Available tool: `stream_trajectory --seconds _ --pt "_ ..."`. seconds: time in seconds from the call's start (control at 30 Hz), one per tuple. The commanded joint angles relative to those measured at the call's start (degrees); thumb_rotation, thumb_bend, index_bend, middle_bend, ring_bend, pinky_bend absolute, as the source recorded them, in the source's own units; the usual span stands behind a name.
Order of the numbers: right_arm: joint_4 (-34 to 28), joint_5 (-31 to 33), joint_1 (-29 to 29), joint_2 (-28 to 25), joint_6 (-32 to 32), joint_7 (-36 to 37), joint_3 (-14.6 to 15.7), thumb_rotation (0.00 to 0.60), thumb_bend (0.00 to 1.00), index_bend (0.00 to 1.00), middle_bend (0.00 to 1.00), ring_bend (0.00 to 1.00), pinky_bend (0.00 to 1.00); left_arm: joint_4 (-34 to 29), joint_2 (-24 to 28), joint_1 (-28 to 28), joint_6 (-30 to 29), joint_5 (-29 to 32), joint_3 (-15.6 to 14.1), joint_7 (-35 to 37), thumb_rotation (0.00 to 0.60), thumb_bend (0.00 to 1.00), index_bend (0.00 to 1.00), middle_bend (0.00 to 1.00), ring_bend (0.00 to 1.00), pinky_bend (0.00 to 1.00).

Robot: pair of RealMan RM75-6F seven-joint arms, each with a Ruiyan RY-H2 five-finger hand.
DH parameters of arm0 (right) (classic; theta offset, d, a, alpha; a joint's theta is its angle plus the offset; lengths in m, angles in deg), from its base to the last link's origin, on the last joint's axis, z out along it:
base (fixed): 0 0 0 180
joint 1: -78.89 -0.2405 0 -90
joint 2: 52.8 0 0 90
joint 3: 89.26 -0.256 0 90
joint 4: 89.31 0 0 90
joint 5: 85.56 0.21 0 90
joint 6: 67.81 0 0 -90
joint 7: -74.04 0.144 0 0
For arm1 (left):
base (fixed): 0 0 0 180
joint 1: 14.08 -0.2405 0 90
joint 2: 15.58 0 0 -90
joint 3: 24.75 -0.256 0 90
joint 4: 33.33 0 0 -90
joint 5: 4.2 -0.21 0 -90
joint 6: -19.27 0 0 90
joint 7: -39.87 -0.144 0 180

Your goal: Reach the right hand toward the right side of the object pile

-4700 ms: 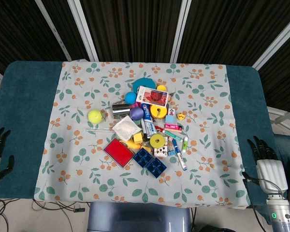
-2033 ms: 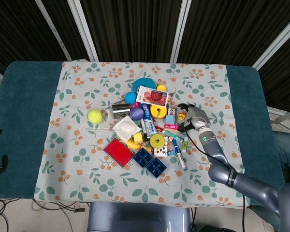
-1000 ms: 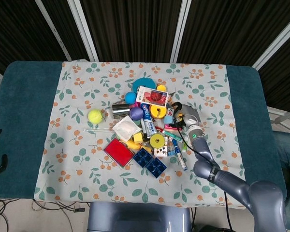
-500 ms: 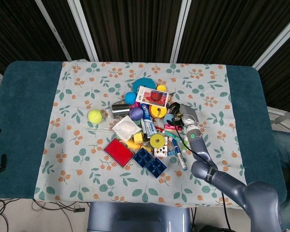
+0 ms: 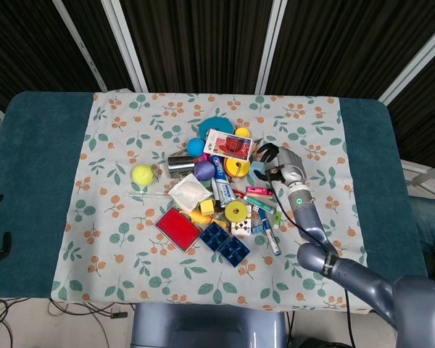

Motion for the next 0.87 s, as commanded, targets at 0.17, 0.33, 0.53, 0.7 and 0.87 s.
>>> stream_trajectory --seconds 0.17,0.33,0.53,0.7,0.87 --pt "-13.72 -1.67 4.76 -9.21 -4.81 2.19 -2.47 0.6 0.31 0.39 0.49 0.43 0.23 -0.06 -0.03 -0.03 -0.12 -0.07 -0.01 0.01 0.6 0.51 0.05 0.0 0.0 0.04" --pt "-23.82 -3.97 9.22 -15.95 -6.89 7.41 -3.96 0.6 0.31 0.39 0.49 0.43 0.23 -0.2 -0.07 -0.17 -0.42 -0.38 -0.14 0.02 0.6 0.51 0.05 0.0 0.0 0.04" --pt "-31.68 -6.84 14.11 -22.18 -9.89 11.84 -4.33 0.6 0.31 0.39 0.49 0.43 0.23 -0.34 -0.17 -0.26 -0.63 -0.68 -0.28 -0.07 0.6 0.51 0.05 0.0 0.0 0.04" --pt "-36.87 -9.57 17.42 -26.48 -11.89 15.27 -4.27 0.6 0.31 0.39 0.49 0.43 0.23 -0.37 -0.32 -0.23 -0.6 -0.81 -0.37 -0.35 0.6 0.51 0.05 0.0 0.0 0.04" --pt "-41.21 -11.93 20.31 -30.53 -13.44 19.09 -4.46 0.6 0.31 0.39 0.49 0.43 0.23 -0.36 -0.43 -0.14 -0.43 -0.65 -0.35 -0.54 0.6 0.51 0.05 0.0 0.0 0.04"
